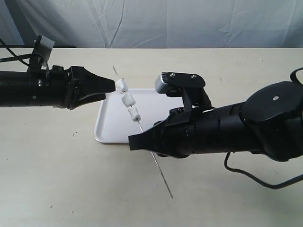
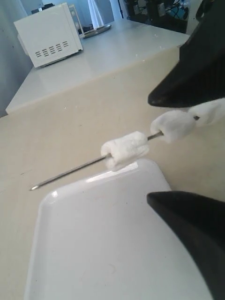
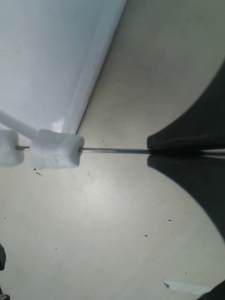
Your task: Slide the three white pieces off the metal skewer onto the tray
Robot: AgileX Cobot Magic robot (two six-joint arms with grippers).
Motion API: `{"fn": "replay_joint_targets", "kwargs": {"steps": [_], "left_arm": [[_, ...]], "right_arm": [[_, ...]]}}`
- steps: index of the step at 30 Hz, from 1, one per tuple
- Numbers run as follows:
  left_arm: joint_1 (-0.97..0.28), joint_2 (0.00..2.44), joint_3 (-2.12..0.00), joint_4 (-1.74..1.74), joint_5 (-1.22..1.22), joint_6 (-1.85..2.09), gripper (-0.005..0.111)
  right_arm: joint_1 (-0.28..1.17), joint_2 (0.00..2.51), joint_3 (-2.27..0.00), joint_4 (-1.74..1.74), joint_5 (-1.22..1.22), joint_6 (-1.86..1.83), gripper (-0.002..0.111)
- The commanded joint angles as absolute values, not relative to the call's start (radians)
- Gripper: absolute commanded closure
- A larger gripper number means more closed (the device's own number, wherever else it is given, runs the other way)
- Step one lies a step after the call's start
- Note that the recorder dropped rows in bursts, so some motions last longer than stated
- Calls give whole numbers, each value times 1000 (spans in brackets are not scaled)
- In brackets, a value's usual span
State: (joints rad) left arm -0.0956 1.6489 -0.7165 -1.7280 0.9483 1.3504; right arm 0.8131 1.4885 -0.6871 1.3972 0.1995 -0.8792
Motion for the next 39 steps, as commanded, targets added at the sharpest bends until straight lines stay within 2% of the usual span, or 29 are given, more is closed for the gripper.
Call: {"fn": "replay_joint_targets", "kwargs": {"steps": [1,12,15,24,36,39], "left_arm": [[-102,1652,-729,-1744,970,1342,54],[-102,1652,-727,-1744,1005,1229,55],[-128,1652,-727,-1744,943,1229,55],[-156,1652,-741,-1744,802,1238,60],[-167,1652,-770,-1744,800,1238,58],[-167,1652,-770,-1744,801,1238,58]], "right_arm": [[838,1481,-683,1418,163,-883,109],[838,1481,-683,1421,230,-891,109],[838,1481,-683,1443,255,-891,109],[838,1481,-685,1476,122,-909,109],[838,1542,-750,1542,208,-905,109],[838,1572,-750,1542,93,-905,109]]}}
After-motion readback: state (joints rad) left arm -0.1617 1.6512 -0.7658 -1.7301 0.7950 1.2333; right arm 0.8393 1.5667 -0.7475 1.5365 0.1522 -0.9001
